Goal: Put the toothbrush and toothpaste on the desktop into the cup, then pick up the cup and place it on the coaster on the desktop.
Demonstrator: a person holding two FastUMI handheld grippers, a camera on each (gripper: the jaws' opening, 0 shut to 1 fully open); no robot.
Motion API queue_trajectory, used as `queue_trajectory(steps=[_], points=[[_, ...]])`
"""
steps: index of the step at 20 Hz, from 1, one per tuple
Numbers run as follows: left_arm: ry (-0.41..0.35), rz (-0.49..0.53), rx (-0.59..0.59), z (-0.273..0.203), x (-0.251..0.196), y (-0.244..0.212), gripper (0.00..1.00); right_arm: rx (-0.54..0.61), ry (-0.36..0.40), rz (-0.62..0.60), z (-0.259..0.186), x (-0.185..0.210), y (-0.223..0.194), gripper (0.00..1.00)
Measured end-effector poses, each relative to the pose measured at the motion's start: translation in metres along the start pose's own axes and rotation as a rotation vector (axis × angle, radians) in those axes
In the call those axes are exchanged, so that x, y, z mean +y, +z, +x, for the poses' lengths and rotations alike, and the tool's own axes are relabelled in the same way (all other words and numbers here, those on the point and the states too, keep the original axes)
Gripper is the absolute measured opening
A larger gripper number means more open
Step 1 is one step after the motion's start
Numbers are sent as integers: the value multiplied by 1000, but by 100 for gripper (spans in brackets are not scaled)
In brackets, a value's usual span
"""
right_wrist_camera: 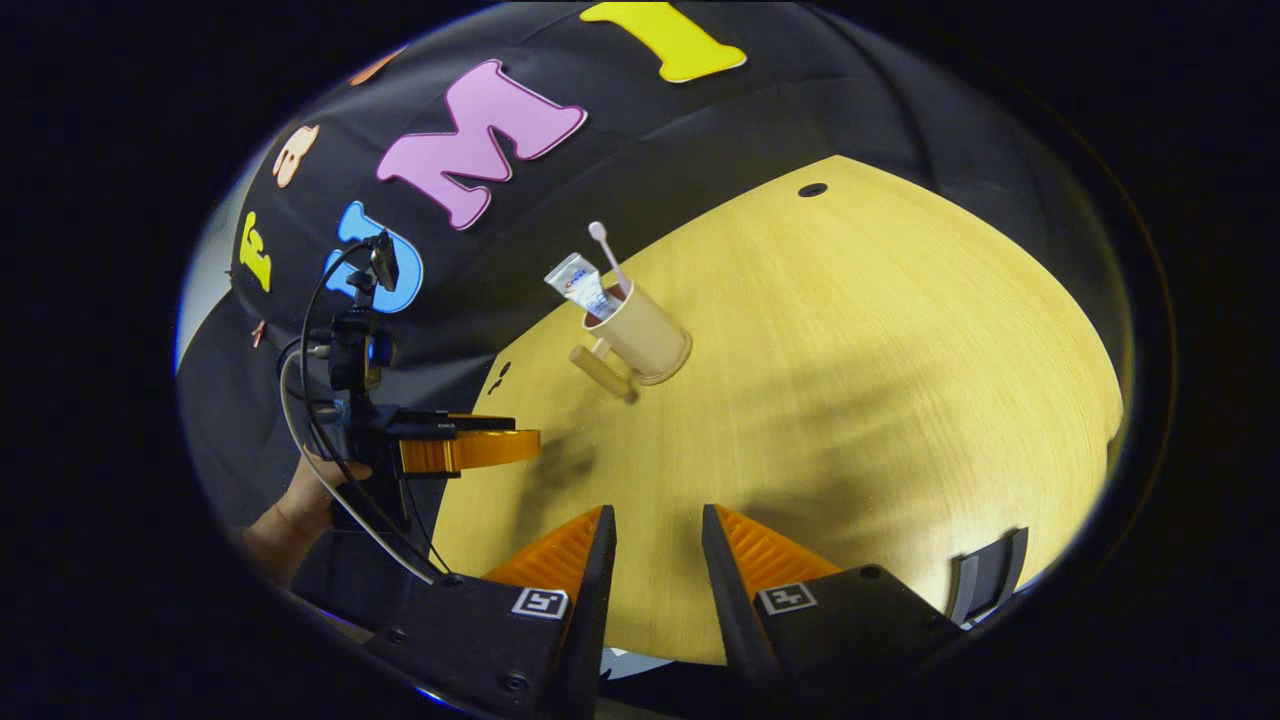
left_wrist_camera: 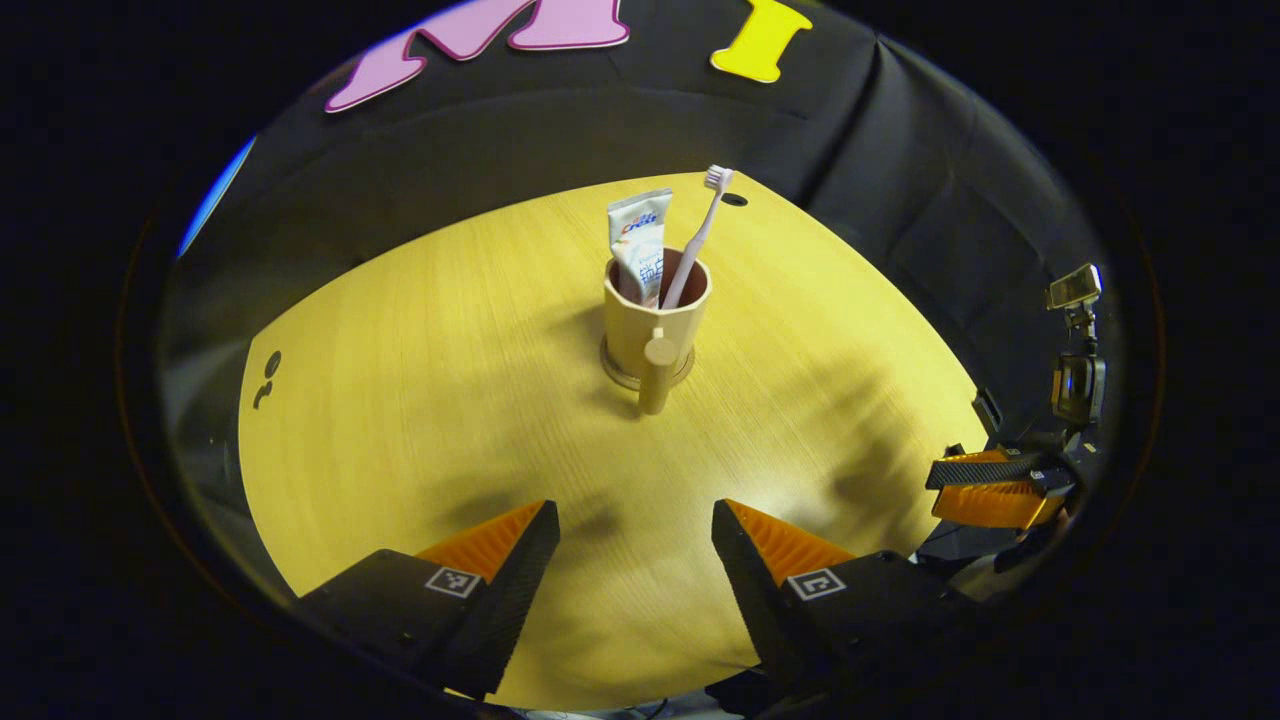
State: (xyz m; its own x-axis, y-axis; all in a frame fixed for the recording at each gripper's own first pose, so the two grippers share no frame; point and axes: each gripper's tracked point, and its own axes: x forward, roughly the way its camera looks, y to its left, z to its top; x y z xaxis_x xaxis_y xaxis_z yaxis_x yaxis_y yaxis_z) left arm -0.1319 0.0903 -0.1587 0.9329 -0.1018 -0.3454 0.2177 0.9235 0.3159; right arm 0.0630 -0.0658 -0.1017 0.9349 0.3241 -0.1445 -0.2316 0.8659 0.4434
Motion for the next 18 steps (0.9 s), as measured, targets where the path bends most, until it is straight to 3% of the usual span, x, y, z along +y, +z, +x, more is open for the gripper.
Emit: queue_trajectory(steps=[2, 7, 8, 9, 10, 11, 14, 18], points=[[17, -15, -11, -12, 7, -12, 95, 5, 7, -13, 3, 9, -2, 55], [52, -102, -67, -41, 24, -30, 98, 9, 14, -39, 6, 27, 0, 69], [54, -120, -72, -46, 26, -35, 98, 9, 15, -47, 6, 30, 0, 78], [56, -134, -77, -49, 28, -39, 98, 9, 17, -53, 5, 34, 0, 96], [62, -148, -83, -54, 30, -42, 98, 9, 19, -59, 4, 36, 0, 81], [61, -163, -90, -57, 31, -46, 98, 10, 21, -64, 4, 39, 1, 82], [49, -222, -107, -69, 33, -60, 98, 10, 19, -80, 3, 45, 0, 96], [26, -268, -124, -81, 33, -75, 98, 13, 26, -95, 4, 56, 0, 96]])
